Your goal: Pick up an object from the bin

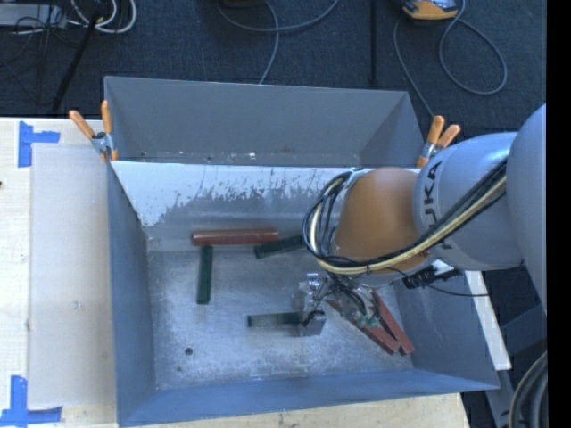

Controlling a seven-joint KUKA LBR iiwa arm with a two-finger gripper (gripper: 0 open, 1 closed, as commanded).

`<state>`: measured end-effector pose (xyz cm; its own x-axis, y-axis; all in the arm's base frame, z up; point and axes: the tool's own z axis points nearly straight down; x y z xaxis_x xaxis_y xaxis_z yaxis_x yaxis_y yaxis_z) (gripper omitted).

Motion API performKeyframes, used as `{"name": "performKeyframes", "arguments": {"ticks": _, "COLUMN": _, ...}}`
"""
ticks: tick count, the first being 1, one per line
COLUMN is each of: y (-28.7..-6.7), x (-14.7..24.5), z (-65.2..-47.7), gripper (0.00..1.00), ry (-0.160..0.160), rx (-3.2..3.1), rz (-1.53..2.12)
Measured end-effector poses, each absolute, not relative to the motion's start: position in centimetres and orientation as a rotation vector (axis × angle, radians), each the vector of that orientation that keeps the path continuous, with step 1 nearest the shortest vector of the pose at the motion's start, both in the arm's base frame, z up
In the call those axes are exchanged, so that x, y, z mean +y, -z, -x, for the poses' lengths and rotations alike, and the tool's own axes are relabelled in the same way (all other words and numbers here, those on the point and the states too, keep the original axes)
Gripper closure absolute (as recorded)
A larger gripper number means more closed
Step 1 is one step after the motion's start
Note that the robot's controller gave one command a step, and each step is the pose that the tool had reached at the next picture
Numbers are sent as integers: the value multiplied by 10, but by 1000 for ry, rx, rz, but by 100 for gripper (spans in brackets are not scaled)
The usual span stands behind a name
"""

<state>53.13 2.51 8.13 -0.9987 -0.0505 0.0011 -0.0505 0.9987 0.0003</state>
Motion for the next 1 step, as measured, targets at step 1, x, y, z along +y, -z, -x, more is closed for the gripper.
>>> {"name": "performKeyframes", "arguments": {"ticks": 1, "y": -218, "x": 52, "z": -547, "gripper": 100, "ry": 2, "rx": -3150, "rz": -66}}
